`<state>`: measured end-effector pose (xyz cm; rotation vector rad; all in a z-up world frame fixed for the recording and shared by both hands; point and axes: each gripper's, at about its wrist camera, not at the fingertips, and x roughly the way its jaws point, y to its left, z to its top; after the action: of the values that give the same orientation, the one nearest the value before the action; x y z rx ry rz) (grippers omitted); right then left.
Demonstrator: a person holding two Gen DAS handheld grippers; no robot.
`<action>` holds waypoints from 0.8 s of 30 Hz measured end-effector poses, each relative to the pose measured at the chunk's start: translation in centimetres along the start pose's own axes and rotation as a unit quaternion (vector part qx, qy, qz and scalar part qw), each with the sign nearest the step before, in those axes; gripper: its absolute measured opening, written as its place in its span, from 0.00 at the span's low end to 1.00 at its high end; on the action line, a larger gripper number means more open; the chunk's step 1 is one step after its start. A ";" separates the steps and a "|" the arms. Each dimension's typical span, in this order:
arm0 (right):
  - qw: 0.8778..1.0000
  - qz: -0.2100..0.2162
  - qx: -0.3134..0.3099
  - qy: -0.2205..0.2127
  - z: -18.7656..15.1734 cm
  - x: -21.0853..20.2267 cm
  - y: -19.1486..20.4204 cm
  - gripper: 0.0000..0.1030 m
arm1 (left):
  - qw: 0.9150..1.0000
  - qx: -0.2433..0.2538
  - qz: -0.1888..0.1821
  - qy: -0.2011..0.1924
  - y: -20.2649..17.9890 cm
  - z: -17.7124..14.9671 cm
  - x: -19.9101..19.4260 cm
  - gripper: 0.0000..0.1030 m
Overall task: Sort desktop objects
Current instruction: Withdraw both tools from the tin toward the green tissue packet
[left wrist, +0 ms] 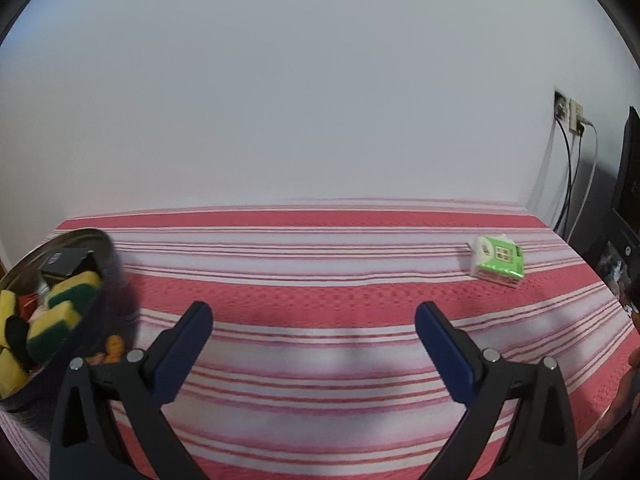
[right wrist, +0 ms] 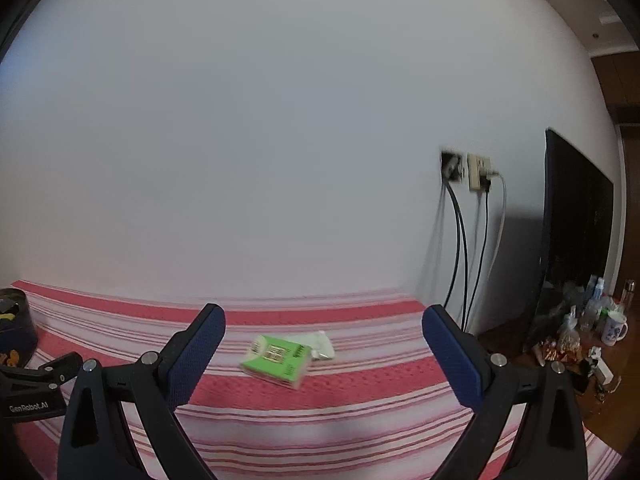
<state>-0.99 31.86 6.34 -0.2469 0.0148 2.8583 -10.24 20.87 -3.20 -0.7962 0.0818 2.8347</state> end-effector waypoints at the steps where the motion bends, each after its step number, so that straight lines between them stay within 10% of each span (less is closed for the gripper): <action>1: 1.000 0.002 0.004 0.006 0.0 0.3 -0.5 0.98 | 1.000 0.001 -0.004 0.004 -0.5 0.1 0.3 0.99; 11: 0.994 0.003 0.049 0.097 -0.2 6.2 -4.7 0.98 | 0.996 0.025 -0.062 0.066 -6.6 0.8 3.9 0.99; 24: 0.956 0.137 0.108 0.237 -0.8 15.4 -4.0 0.83 | 0.983 -0.030 -0.102 0.150 -5.2 0.1 6.6 0.99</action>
<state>-14.36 39.74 2.96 -0.9413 0.4885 2.9517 -14.79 27.14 -6.57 -1.1689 -0.0407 2.5184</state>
